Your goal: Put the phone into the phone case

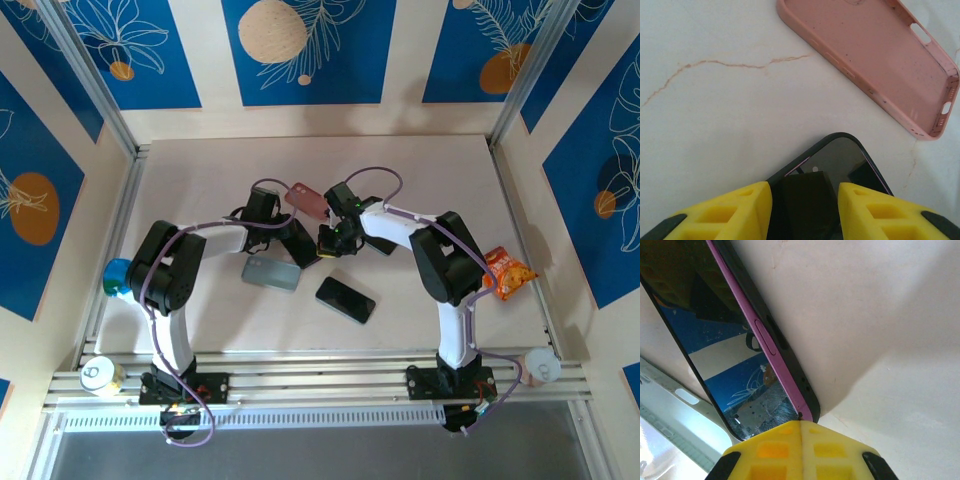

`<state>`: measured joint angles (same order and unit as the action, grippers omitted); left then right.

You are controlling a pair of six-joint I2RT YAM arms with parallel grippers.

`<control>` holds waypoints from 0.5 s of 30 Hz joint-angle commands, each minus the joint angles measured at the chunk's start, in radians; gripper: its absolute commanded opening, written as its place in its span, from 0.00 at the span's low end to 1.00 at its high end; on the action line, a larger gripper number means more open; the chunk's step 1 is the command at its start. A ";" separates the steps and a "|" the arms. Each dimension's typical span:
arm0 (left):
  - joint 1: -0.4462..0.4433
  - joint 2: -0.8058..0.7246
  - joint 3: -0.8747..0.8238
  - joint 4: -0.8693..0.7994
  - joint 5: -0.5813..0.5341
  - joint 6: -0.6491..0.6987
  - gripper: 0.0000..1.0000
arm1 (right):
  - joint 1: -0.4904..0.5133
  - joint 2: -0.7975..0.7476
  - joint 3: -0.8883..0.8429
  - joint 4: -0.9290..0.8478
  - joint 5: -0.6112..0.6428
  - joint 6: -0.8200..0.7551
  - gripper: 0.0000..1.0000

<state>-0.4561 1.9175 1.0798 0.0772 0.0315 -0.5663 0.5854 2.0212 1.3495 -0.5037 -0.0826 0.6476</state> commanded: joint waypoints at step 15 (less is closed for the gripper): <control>-0.012 0.087 -0.066 -0.114 0.068 -0.003 0.35 | 0.108 0.276 -0.005 -0.080 0.083 -0.023 0.00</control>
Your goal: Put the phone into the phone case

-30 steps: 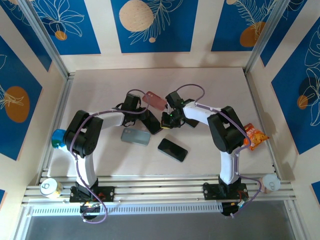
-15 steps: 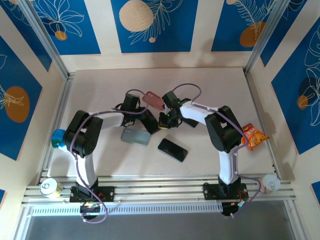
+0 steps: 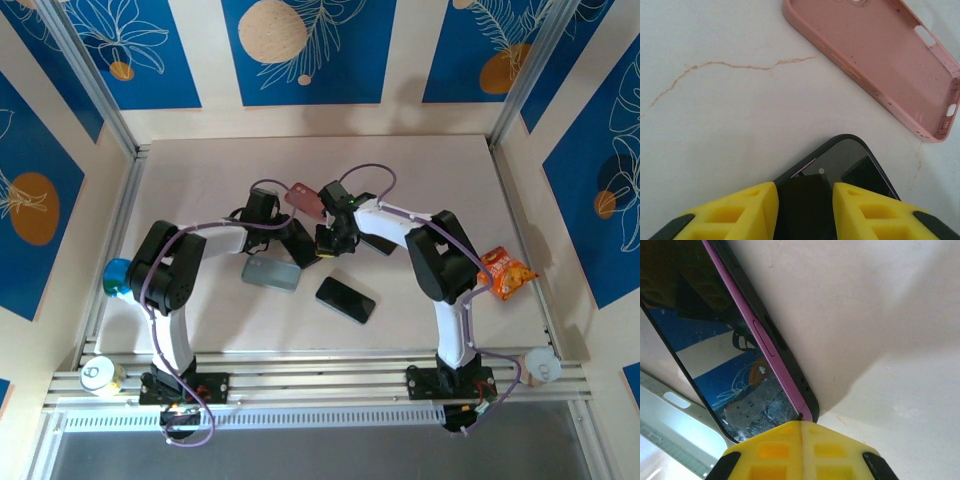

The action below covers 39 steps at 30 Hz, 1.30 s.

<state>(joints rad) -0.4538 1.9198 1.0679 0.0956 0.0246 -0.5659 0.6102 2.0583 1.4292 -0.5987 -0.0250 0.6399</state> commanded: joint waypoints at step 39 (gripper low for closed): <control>-0.013 0.111 -0.059 -0.134 0.118 -0.028 0.33 | 0.163 0.455 0.034 -0.054 -0.012 -0.039 0.00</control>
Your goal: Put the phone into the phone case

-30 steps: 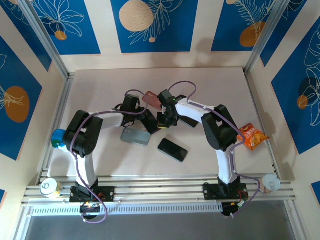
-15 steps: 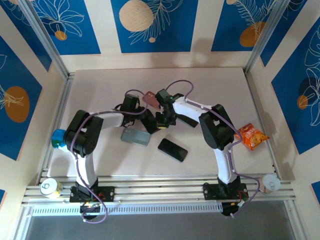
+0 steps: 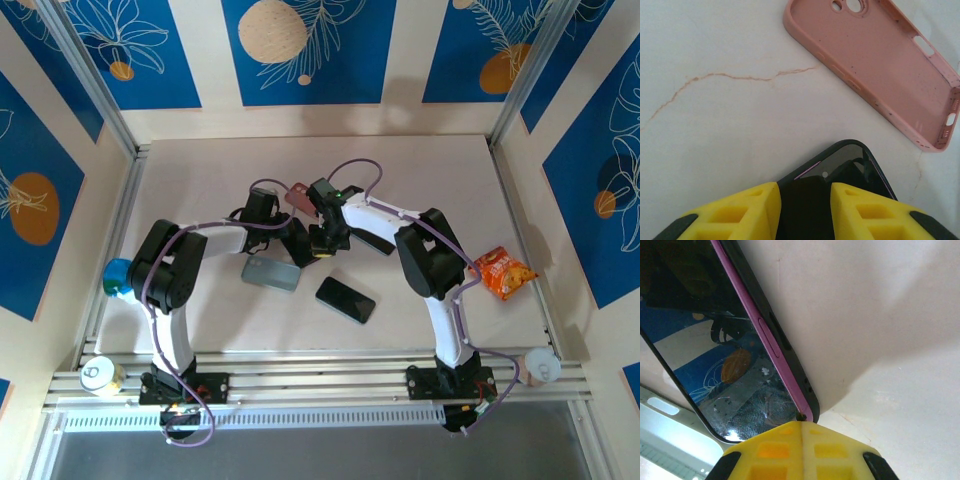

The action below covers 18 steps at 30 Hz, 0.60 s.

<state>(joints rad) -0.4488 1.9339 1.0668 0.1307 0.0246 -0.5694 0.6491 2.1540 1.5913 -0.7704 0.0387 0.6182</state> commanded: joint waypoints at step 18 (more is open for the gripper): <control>-0.016 0.102 0.005 -0.234 0.108 0.001 0.32 | -0.002 -0.026 -0.190 0.149 -0.067 -0.015 0.00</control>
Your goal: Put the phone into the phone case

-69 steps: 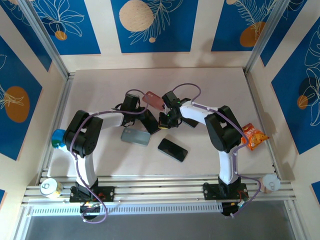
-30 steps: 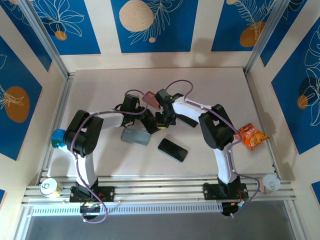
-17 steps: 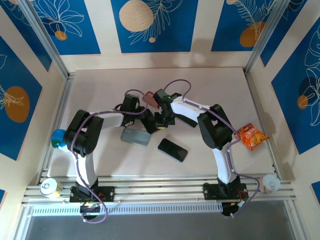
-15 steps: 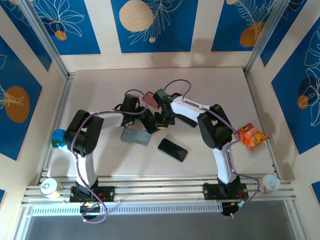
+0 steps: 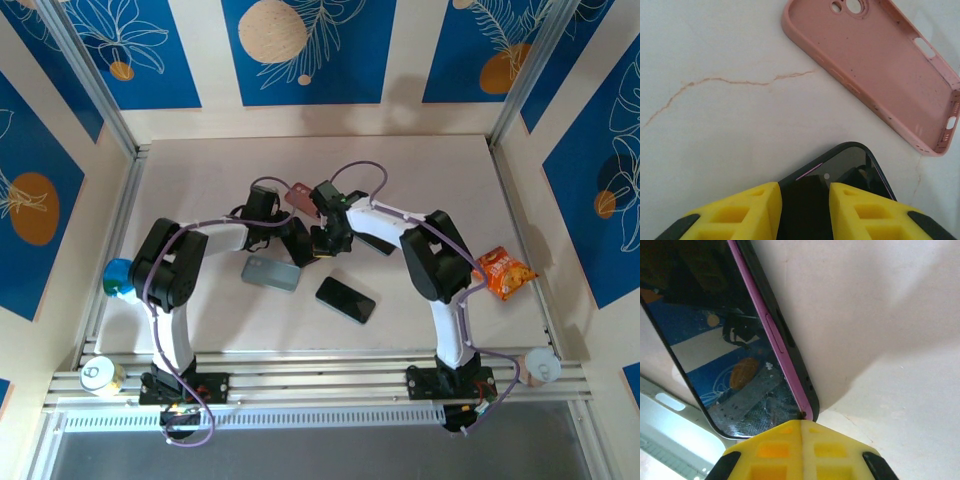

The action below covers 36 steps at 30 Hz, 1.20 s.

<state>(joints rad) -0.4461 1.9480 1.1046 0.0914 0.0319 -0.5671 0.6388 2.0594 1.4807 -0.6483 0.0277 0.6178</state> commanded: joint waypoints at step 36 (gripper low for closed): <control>-0.019 0.098 0.008 -0.233 0.106 0.000 0.32 | -0.012 0.132 -0.025 0.023 -0.017 -0.059 0.00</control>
<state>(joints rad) -0.4461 1.9591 1.1484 0.0151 0.0395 -0.5507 0.6018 2.0708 1.4822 -0.6224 -0.0593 0.5907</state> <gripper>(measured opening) 0.320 0.047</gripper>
